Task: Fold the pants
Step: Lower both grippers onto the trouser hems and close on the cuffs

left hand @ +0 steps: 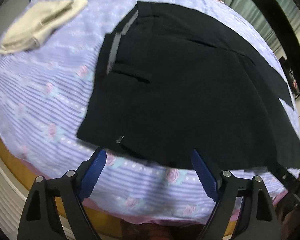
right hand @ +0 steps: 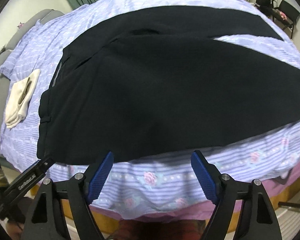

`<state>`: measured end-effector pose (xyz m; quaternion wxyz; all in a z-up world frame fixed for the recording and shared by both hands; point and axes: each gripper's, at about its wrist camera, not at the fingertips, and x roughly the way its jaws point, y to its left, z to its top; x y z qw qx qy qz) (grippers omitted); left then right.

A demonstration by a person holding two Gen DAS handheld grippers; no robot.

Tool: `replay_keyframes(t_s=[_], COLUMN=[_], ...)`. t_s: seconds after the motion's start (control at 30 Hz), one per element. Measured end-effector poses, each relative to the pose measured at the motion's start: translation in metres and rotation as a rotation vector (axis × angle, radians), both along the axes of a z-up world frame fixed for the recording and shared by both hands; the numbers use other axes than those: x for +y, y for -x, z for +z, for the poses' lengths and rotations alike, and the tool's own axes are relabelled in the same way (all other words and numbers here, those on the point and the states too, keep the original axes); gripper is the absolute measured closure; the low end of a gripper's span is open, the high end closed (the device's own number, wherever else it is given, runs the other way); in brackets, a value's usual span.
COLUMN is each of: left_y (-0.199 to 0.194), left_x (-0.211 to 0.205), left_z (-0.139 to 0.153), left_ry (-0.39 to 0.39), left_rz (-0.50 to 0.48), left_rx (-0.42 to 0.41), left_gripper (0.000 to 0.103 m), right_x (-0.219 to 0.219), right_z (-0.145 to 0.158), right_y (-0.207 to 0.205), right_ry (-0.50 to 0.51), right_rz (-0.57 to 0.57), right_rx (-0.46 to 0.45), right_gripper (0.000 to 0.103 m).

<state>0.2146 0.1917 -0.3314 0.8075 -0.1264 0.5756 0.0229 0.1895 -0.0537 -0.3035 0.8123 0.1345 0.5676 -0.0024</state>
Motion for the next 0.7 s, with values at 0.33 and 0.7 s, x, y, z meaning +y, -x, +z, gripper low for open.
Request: replay_keyframes(t_s=[0.33, 0.7], left_y=[-0.025, -0.028], left_x=[0.004, 0.018], left_z=[-0.022, 0.004], left_ry=[0.098, 0.104], left_rz=[0.037, 0.054], left_rx=[0.040, 0.023], left_gripper=[0.032, 0.091], right_x=[-0.006, -0.008], right_z=[-0.028, -0.003], right_y=[-0.021, -0.044], right_ry=[-0.039, -0.004], right_rz=[-0.032, -0.021], right_rx=[0.034, 0.006], right_gripper=[0.042, 0.091])
